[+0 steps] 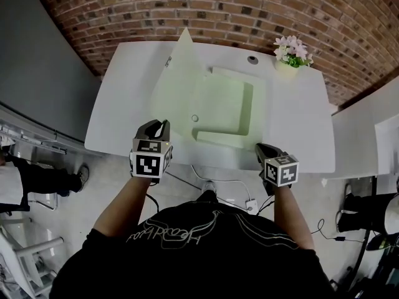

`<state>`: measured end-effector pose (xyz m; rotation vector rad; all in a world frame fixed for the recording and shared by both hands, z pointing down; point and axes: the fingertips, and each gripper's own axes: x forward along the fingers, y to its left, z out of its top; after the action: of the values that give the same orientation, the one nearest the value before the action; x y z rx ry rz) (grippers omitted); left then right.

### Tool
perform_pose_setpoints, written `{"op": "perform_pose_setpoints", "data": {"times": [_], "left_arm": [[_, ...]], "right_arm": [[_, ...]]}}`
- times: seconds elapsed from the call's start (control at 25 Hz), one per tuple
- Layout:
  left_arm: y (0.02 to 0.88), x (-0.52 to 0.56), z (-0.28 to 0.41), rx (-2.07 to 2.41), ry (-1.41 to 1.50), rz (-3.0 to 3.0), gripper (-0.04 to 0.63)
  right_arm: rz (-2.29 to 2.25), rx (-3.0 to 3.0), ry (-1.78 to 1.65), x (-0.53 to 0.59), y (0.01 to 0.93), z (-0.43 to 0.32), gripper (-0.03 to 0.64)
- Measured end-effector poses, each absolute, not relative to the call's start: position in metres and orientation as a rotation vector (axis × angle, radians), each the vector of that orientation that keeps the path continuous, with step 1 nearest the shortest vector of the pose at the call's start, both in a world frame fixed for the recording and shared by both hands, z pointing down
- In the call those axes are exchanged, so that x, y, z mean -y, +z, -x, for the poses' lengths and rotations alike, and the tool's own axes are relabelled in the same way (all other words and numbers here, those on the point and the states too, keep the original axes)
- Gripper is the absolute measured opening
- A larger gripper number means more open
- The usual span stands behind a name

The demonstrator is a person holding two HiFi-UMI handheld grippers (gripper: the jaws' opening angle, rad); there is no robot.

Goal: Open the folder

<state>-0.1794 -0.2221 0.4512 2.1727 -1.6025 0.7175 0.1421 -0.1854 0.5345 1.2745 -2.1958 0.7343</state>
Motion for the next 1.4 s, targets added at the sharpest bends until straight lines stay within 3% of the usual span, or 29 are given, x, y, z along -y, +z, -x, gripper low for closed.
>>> {"op": "perform_pose_setpoints", "data": {"times": [1.4], "left_arm": [[0.521, 0.231, 0.25, 1.61, 0.479, -1.759, 0.049]], "right_arm": [[-1.112, 2.255, 0.734, 0.182, 0.535, -0.138, 0.002]]}}
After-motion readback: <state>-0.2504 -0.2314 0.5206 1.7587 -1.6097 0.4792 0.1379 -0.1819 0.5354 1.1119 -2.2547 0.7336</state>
